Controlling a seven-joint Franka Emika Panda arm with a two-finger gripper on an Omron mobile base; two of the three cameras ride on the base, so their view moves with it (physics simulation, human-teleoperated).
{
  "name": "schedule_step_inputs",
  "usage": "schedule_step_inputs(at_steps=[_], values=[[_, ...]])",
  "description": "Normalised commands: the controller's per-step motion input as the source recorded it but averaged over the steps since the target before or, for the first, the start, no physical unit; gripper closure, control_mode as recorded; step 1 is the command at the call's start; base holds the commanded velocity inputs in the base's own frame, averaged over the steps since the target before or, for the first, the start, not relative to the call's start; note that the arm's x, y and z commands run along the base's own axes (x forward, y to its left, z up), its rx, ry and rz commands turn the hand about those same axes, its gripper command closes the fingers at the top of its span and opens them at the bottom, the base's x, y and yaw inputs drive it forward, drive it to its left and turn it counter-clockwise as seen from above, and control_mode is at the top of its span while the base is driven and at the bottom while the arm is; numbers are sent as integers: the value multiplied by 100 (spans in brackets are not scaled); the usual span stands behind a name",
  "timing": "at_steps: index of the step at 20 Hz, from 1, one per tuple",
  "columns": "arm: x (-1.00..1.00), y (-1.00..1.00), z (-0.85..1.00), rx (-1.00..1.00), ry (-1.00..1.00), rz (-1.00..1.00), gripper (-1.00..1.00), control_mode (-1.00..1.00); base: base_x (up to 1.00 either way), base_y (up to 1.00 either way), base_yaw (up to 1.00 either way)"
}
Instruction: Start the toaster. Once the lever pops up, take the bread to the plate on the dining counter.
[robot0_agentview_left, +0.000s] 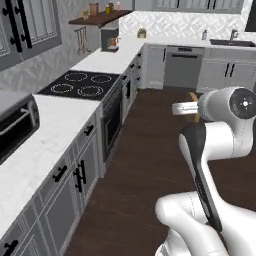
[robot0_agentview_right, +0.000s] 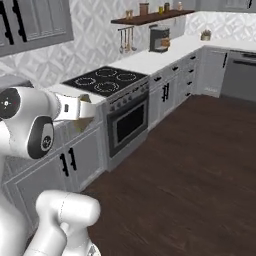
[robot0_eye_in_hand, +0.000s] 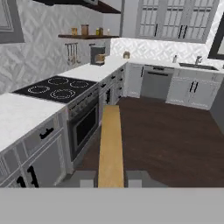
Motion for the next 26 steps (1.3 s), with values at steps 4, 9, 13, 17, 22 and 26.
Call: schedule_step_inputs(at_steps=[4,9,13,17,22,26], values=[[0,0,0,0,0,0,100,100,0,0,-100],[0,0,0,0,0,0,100,100,0,0,-100],[0,0,0,0,0,0,100,100,59,2,-81],[0,0,0,0,0,0,100,100,100,-7,-5],[0,0,0,0,0,0,100,100,100,-7,0],[0,0,0,0,0,0,100,100,100,-6,0]])
